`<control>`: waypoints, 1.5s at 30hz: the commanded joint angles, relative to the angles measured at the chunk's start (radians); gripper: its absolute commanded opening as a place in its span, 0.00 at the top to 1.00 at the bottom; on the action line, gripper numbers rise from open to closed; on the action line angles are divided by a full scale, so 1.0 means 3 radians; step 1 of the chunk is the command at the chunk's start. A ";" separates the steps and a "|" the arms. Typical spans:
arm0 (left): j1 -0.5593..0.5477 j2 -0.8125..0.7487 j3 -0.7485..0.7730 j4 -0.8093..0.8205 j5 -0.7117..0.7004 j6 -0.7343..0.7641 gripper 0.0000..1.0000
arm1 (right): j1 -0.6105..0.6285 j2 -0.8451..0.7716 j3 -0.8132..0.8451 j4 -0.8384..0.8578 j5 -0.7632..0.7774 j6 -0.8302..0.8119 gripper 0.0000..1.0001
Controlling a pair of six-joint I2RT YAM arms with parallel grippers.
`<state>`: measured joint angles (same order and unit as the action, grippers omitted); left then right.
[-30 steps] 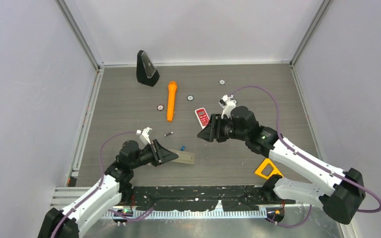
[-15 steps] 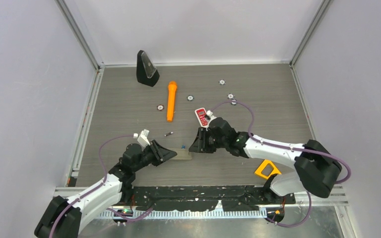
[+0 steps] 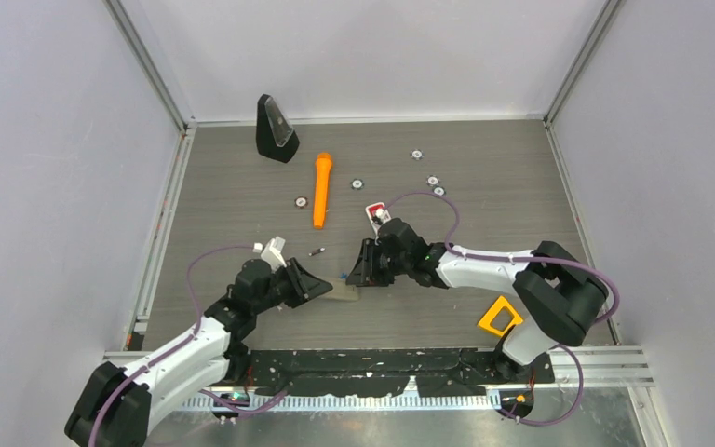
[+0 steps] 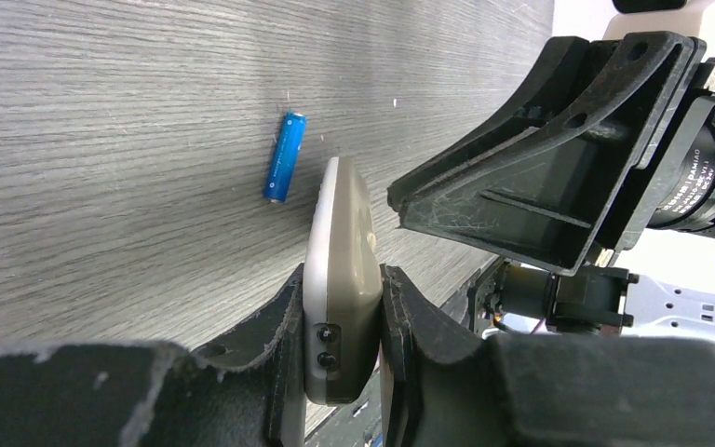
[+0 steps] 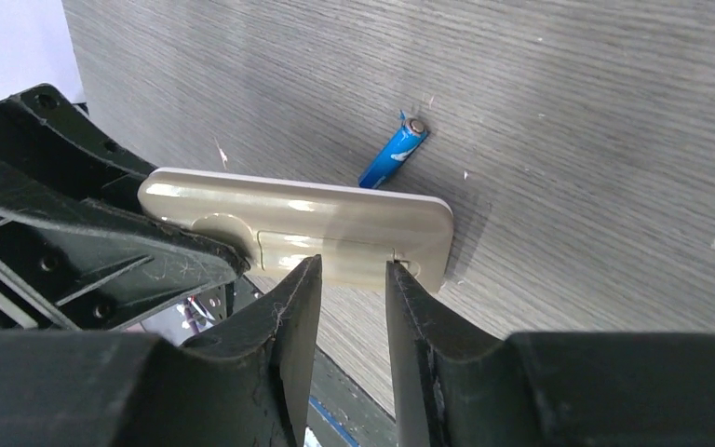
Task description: Load the batteries into the remote control
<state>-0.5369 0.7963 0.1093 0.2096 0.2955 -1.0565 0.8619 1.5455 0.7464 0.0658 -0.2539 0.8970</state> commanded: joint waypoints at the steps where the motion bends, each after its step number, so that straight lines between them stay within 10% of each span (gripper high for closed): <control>1: -0.0015 0.0130 0.0127 -0.0549 -0.0227 0.0247 1.00 | 0.0016 0.0103 0.0172 0.0165 -0.0037 0.0025 0.63; 45: -0.0012 0.0468 0.0318 -0.0975 -0.0358 -0.0132 1.00 | 0.0036 0.0233 -0.0122 0.0472 -0.0015 0.0188 0.56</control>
<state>-0.5346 0.8997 0.2111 0.0986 0.2577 -1.1263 0.8513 1.6165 0.7212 0.1940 -0.2691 0.9565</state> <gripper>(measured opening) 0.278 0.448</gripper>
